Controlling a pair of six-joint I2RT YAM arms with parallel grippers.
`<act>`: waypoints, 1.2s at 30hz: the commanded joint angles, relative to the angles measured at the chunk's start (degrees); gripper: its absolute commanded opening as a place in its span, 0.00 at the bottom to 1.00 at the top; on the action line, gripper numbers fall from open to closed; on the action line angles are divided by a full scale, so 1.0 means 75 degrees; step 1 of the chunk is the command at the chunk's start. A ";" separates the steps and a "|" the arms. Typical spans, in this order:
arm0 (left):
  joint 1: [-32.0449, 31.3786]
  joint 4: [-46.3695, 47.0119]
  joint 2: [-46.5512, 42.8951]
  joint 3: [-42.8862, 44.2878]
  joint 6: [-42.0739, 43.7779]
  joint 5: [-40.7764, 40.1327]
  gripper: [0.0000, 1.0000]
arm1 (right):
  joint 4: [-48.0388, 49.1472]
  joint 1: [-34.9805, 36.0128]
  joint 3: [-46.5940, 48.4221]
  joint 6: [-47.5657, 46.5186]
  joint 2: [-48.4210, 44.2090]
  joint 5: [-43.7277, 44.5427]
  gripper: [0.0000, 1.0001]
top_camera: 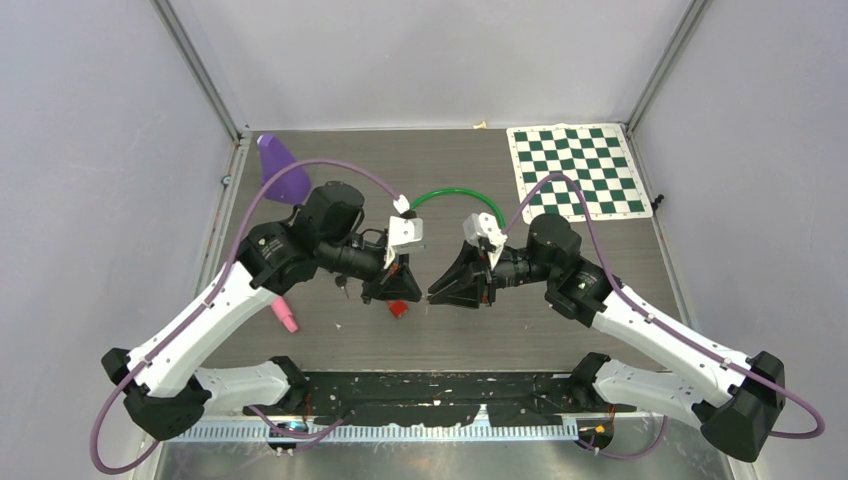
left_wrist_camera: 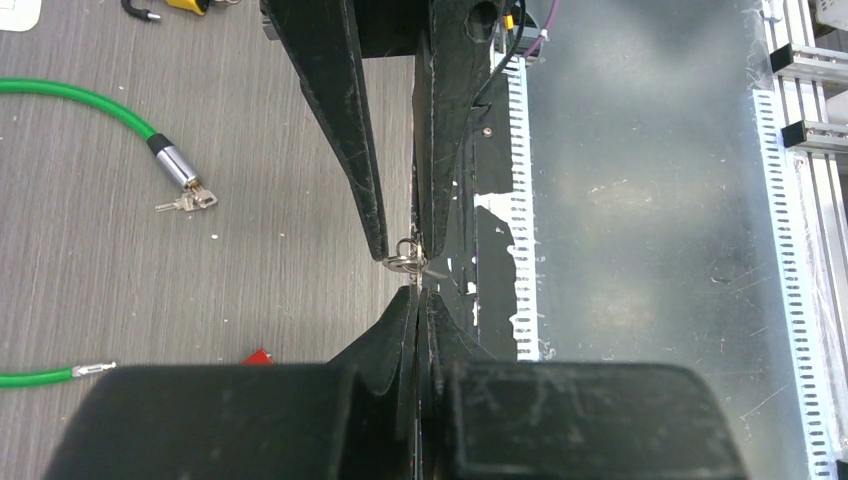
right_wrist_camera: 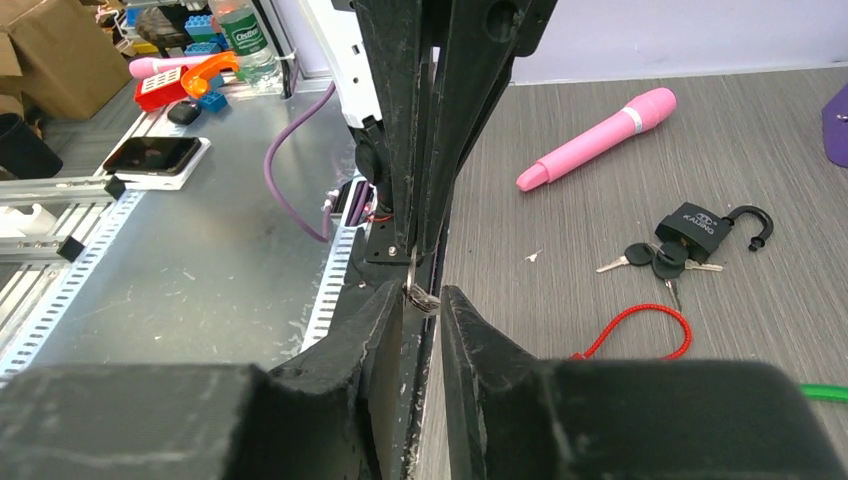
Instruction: Unlock with the key
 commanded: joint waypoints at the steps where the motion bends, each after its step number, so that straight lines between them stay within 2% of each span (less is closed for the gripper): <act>1: -0.0093 0.0001 0.0050 0.0332 0.0186 0.0227 0.00 | 0.0088 -0.0031 0.0360 -0.0066 -0.0008 -0.0109 0.27; 8: -0.0164 0.0049 0.0029 0.0336 0.0186 0.0228 0.00 | 0.0116 -0.0021 0.0348 0.0052 0.0052 -0.0088 0.21; 14: -0.0178 0.0085 0.0008 0.0365 0.0169 0.0230 0.00 | 0.0072 -0.0018 0.0295 0.0034 0.0053 -0.0120 0.07; 17: -0.0185 0.0251 -0.0079 0.0258 0.0061 -0.0020 0.01 | 0.0087 -0.0020 0.0171 0.0036 0.0001 -0.0064 0.06; 19: -0.0169 0.0459 -0.0249 0.0094 -0.0185 -0.0440 0.11 | 0.0177 -0.0019 -0.0006 0.0097 -0.0065 0.0108 0.06; 23: -0.0113 0.1223 -0.0736 -0.0442 -0.1144 -0.2177 0.42 | 0.0769 -0.0026 -0.0664 0.0599 -0.0309 0.0735 0.05; 29: 0.0423 0.2041 -0.1505 -0.1540 -0.3345 -0.4957 0.97 | 0.2703 -0.0019 -0.2168 0.2080 -0.0868 0.2440 0.06; 32: 0.0688 0.1745 -0.1684 -0.1970 -0.4868 -0.6087 1.00 | 0.3400 -0.0028 -0.2854 0.2730 -0.1223 0.3381 0.06; 36: 0.0887 0.1471 -0.1751 -0.2660 -0.6403 -0.6518 0.99 | 0.4447 -0.0021 -0.3908 0.3547 -0.1580 0.4496 0.06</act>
